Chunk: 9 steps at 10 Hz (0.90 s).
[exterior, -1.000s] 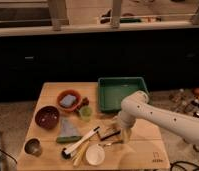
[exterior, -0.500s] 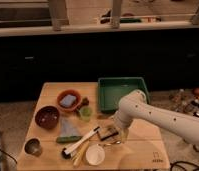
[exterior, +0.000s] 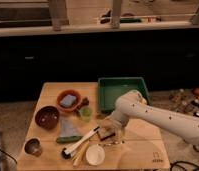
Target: Place eraser in purple bowl
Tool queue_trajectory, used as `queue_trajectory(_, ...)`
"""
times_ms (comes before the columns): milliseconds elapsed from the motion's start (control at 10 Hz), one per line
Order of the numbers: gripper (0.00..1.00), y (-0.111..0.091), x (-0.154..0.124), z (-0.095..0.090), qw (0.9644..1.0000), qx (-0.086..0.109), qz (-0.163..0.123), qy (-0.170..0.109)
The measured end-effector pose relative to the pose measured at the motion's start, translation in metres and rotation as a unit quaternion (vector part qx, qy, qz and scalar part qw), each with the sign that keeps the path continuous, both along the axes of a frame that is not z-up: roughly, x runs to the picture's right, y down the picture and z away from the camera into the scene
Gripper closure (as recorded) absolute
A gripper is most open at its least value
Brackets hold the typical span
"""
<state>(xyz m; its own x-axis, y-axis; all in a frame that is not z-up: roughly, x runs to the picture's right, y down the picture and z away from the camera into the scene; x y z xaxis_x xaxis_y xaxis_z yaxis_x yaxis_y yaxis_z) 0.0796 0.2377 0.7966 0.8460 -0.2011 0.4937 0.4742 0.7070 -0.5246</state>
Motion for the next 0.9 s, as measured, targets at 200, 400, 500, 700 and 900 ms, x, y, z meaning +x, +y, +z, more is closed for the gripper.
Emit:
queue_trajectory(200, 0.2, 0.003, -0.006, 0.003, 0.9999, -0.007, -0.002, -0.008)
queue_trajectory(400, 0.32, 0.005, -0.008, 0.006, 0.9998, -0.013, -0.003, -0.013)
queue_trajectory(500, 0.4, 0.006, -0.007, 0.007, 0.9998, -0.015, -0.003, -0.012)
queue_trajectory(700, 0.61, 0.007, -0.006, 0.01, 0.9997, -0.019, 0.0, -0.013)
queue_trajectory(900, 0.81, 0.01, -0.003, 0.013, 0.9996, -0.026, 0.004, -0.014)
